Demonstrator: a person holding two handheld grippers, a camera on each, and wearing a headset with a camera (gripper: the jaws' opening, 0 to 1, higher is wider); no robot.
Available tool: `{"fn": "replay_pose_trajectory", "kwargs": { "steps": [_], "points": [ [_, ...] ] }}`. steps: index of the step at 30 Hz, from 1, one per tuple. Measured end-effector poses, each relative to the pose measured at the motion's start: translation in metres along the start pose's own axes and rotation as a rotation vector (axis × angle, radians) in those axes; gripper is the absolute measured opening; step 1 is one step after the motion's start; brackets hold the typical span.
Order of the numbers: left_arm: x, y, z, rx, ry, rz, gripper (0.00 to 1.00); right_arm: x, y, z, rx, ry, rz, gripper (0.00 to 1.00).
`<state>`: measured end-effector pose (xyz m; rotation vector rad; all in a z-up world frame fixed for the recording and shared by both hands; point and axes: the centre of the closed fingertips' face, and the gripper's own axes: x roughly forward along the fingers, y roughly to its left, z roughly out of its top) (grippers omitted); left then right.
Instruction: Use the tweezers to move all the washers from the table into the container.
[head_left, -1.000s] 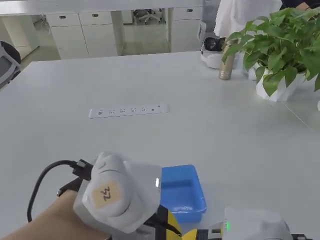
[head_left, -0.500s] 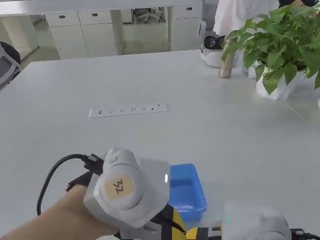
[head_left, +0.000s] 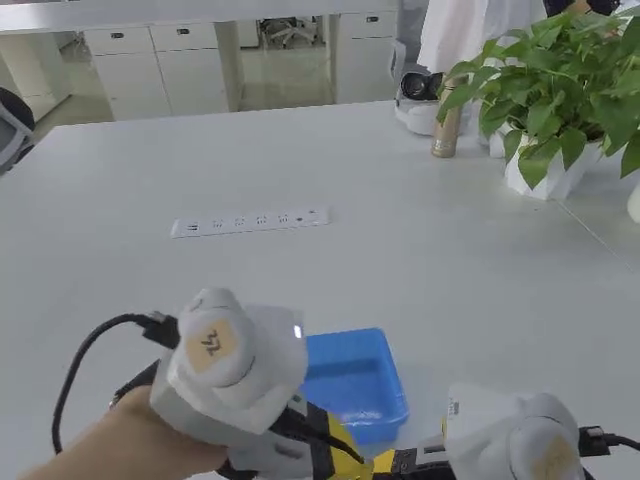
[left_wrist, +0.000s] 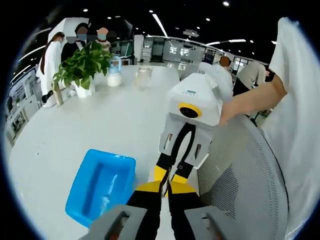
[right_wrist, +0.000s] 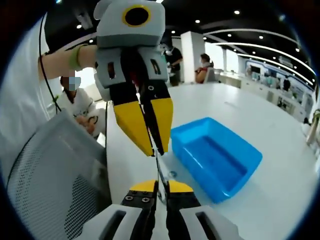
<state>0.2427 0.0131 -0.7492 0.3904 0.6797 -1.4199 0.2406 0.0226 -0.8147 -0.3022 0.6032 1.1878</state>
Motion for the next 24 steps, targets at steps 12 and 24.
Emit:
{"fn": "replay_pose_trajectory", "kwargs": {
  "steps": [12,24],
  "points": [
    [-0.045,0.002,-0.026,-0.230,-0.209,0.233,0.33,-0.003,-0.011,0.000,0.200,-0.070,-0.061,0.01],
    [-0.078,-0.012,-0.038,-0.340,-0.424,0.421,0.43,-0.036,-0.015,0.032,0.341,-0.188,-0.067,0.02]
  ]
}}
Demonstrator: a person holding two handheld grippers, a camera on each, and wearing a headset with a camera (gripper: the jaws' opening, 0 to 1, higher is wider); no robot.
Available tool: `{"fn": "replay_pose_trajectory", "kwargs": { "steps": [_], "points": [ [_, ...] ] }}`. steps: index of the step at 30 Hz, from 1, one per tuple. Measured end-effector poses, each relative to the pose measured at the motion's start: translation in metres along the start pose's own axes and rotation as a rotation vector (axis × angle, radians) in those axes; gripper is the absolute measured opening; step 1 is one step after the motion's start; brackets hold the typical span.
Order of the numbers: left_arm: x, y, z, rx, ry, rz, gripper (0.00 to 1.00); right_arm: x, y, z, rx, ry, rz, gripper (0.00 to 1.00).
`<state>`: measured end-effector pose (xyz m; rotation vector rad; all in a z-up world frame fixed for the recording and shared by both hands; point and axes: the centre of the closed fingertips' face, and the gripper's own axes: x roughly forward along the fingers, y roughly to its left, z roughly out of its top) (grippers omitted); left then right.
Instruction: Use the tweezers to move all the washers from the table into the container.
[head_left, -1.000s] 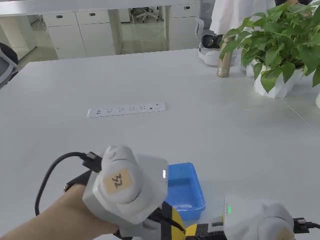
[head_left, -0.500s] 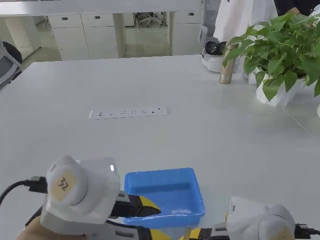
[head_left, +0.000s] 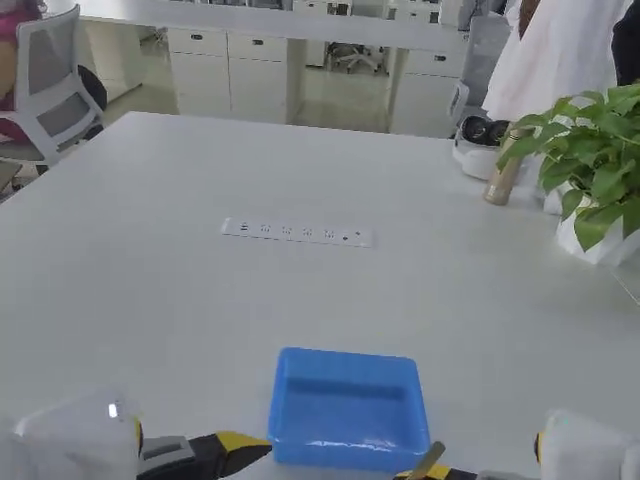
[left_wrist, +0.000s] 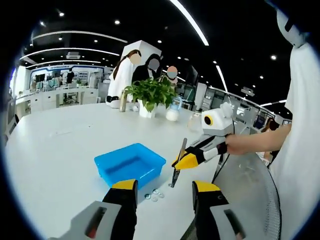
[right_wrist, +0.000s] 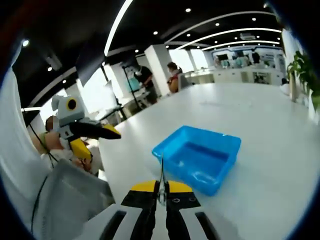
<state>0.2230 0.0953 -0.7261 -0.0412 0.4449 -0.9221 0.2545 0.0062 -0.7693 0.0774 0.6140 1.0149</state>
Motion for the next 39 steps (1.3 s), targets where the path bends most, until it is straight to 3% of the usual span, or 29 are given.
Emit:
{"fn": "replay_pose_trajectory", "kwargs": {
  "steps": [6,12,14,18,20,22,23,27,31,34,39],
  "points": [
    [-0.008,0.012,0.006,0.029,-0.026,0.117,0.58,-0.007,-0.001,0.024,-0.014,-0.026,-0.014,0.02],
    [-0.013,0.014,0.007,0.028,-0.047,0.141,0.67,-0.012,-0.006,0.048,-0.006,-0.071,-0.027,0.02],
    [-0.016,0.018,0.007,0.028,-0.051,0.172,0.72,-0.013,-0.009,0.056,-0.010,-0.085,-0.032,0.02],
    [-0.019,0.019,0.013,0.039,-0.086,0.228,0.83,-0.011,-0.022,0.065,-0.033,-0.096,-0.071,0.02],
    [-0.019,0.022,0.013,0.062,-0.077,0.271,0.87,-0.009,-0.031,0.066,-0.028,-0.102,-0.100,0.02],
    [-0.017,0.020,0.012,0.079,-0.067,0.271,0.91,-0.007,-0.040,0.067,-0.026,-0.111,-0.117,0.02],
    [-0.017,0.022,0.011,0.104,-0.051,0.292,0.92,-0.006,-0.045,0.070,-0.038,-0.137,-0.130,0.02],
    [-0.015,0.020,0.013,0.101,-0.065,0.291,0.98,0.001,-0.065,0.065,-0.066,-0.119,-0.198,0.02],
    [-0.013,0.018,0.013,0.081,-0.086,0.297,0.99,0.013,-0.075,0.055,-0.090,-0.086,-0.214,0.03],
    [-0.010,0.018,0.007,0.091,-0.079,0.317,0.99,0.022,-0.083,0.046,-0.124,-0.058,-0.227,0.03],
    [-0.007,0.017,-0.006,0.114,-0.055,0.347,0.99,0.033,-0.084,0.037,-0.167,-0.022,-0.228,0.03]
  ]
}}
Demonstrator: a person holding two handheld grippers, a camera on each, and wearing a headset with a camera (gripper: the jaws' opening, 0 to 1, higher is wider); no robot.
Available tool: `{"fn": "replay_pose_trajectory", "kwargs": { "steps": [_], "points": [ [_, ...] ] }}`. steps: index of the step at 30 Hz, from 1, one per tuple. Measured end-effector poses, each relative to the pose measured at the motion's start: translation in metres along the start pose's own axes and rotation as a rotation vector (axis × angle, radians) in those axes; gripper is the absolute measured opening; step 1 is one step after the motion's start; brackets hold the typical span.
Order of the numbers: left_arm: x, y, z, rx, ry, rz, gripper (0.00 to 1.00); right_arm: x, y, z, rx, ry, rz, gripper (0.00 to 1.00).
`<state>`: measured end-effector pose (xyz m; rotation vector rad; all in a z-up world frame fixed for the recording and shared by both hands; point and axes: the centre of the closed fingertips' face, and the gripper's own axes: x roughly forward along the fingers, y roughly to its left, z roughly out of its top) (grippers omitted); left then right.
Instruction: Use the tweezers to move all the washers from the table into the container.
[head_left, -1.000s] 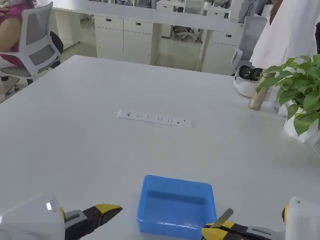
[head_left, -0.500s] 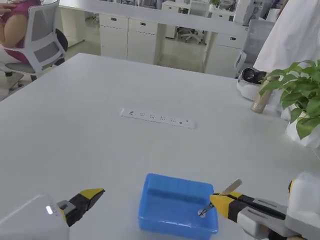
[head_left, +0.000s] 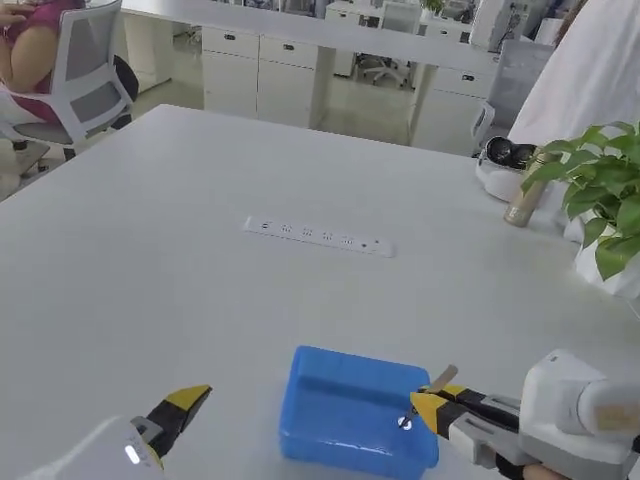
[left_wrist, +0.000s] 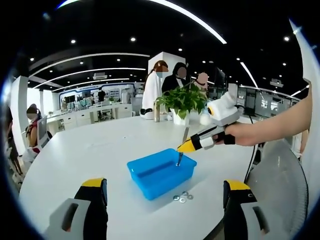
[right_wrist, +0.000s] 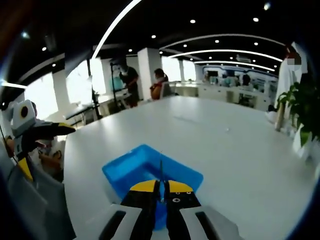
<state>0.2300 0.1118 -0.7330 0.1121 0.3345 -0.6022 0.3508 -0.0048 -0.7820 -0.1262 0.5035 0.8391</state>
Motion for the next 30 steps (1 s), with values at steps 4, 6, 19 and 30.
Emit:
{"fn": "replay_pose_trajectory", "kwargs": {
  "steps": [4,6,19,30],
  "points": [
    [0.001,0.001,0.002,-0.049,-0.034,0.003,0.99,0.004,0.004,-0.005,-0.001,0.017,0.000,0.03],
    [0.001,0.004,0.002,-0.061,-0.038,0.012,0.99,0.005,0.006,-0.006,-0.002,0.017,0.000,0.03],
    [-0.002,0.016,0.002,-0.069,-0.067,0.074,0.97,0.018,-0.005,-0.010,-0.015,0.008,-0.011,0.03],
    [-0.004,0.016,0.006,-0.006,-0.084,0.086,0.99,0.011,-0.007,-0.007,0.022,-0.012,-0.053,0.03]
  ]
}}
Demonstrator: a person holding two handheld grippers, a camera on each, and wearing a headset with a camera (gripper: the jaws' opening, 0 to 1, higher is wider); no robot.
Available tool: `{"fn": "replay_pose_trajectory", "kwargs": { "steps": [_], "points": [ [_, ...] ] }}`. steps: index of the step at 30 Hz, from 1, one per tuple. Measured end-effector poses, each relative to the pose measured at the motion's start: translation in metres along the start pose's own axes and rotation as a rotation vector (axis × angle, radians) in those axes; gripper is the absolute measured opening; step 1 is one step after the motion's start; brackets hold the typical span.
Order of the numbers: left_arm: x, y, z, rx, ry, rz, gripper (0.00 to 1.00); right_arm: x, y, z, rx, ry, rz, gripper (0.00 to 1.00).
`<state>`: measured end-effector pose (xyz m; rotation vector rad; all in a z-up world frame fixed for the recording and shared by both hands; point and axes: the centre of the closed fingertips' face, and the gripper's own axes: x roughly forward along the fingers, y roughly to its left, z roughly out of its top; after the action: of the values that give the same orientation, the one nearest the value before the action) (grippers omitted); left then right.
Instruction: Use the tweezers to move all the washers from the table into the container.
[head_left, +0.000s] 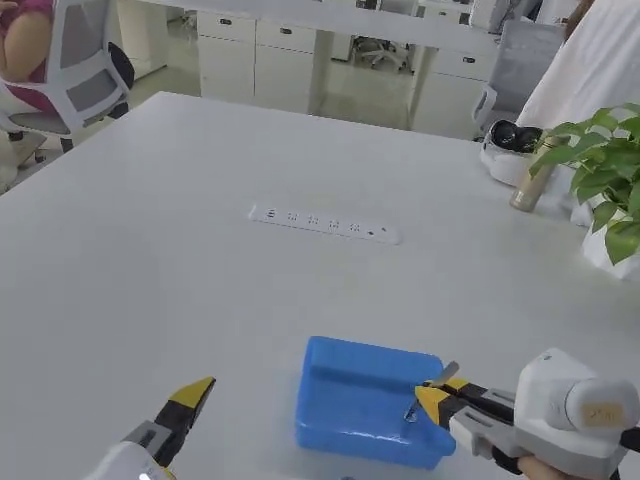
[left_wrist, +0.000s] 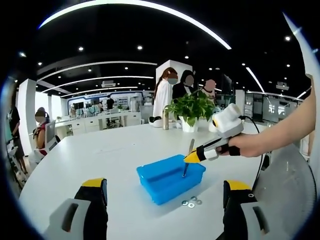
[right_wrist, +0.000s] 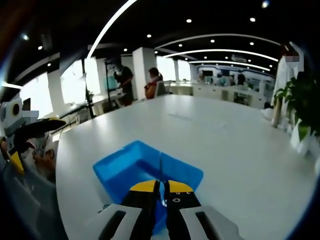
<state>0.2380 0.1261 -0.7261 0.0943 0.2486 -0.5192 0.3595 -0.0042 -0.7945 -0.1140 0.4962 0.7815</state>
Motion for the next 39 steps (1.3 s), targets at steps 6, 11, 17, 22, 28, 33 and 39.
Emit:
{"fn": "replay_pose_trajectory", "kwargs": {
  "steps": [6,11,17,22,28,33,39],
  "points": [
    [-0.002,0.007,0.000,-0.070,-0.017,0.008,0.96,-0.023,0.025,0.034,-0.008,-0.104,0.042,0.02],
    [-0.003,0.008,0.000,-0.103,-0.023,0.008,0.94,-0.042,0.044,0.062,-0.012,-0.180,0.082,0.02],
    [-0.004,0.011,0.000,-0.096,-0.025,0.025,0.94,-0.057,0.077,0.069,0.024,-0.203,0.188,0.02],
    [-0.003,0.011,-0.002,-0.107,-0.013,0.023,0.93,-0.054,0.093,0.034,0.040,-0.110,0.229,0.02],
    [-0.002,0.011,-0.005,-0.110,0.002,0.020,0.93,-0.038,0.087,-0.019,0.143,0.017,0.216,0.02],
    [-0.002,0.009,-0.007,-0.111,0.012,0.010,0.93,-0.032,0.087,-0.034,0.156,0.044,0.209,0.02],
    [-0.001,0.008,-0.008,-0.128,0.014,-0.001,0.93,-0.032,0.087,-0.037,0.185,0.037,0.200,0.02]
  ]
}}
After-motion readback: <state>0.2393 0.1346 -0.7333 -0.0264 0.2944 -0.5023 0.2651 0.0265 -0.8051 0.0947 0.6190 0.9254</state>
